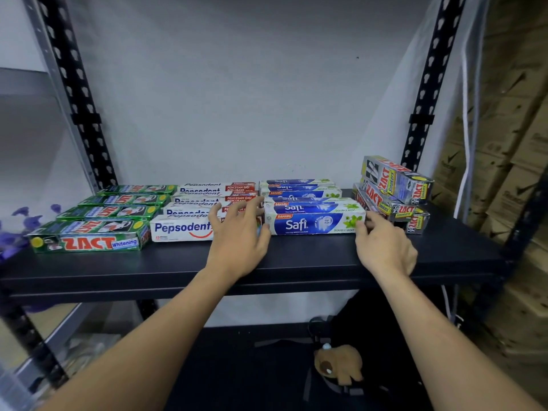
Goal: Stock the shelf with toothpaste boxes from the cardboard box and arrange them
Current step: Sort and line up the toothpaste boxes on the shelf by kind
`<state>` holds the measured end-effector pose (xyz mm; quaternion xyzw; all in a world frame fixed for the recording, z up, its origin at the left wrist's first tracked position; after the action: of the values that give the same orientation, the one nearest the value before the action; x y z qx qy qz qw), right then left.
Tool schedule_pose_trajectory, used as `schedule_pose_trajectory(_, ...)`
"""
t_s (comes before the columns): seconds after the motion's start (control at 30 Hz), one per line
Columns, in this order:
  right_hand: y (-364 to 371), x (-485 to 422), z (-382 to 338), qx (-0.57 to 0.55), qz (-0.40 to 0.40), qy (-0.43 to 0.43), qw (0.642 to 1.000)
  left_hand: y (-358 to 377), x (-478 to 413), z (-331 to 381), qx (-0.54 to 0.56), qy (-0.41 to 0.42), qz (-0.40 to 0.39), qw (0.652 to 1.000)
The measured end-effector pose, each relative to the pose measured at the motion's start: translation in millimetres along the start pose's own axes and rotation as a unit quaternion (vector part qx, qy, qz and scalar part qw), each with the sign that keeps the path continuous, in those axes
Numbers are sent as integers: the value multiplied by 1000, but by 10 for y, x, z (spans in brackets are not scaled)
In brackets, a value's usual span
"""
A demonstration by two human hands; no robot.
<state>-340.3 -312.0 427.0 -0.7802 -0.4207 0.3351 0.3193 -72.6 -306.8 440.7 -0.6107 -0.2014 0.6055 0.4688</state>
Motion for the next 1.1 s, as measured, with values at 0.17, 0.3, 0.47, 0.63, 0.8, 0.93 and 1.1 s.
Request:
schedule_pose_trajectory(0.17,4,7,-3,-13,-2,5,1000,-3,-3,-2,17,-3,-4,1000)
schedule_pose_trajectory(0.3,-15,35,-24,-10,1,10,1000,-15,-49,-23,33,3,4,999)
schedule_pose_trajectory(0.47,-37,73,-40,-11,12,2,1000,-124,-578,79,38,67,-34,996)
schedule_pose_trajectory(0.63,-144,148,-75,-15,-1,-20,1000,-19,-1257,449,36,82,-166,982)
schedule_pose_trajectory(0.8,-119,136,-49,-27,25,-18,999,223,-1567,743,19,108,-280,954)
schedule_pose_trajectory(0.93,-94,110,-23,-28,34,-15,999,308,-1679,759,45,88,-314,944)
schedule_pose_trajectory(1.1,-106,112,-24,-34,33,-10,999,289,-1726,757,60,49,-362,929)
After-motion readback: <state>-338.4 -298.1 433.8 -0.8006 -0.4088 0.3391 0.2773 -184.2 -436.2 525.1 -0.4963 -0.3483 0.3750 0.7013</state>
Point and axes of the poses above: each hand's wrist, its own x-axis away from the middle knuckle, its own y-axis out of the palm, z = x × y, the point moved 3 cm from there along -x, towards the middle knuckle, and after that the axes turned 10 degrees about -z, right-handed, at the moved point
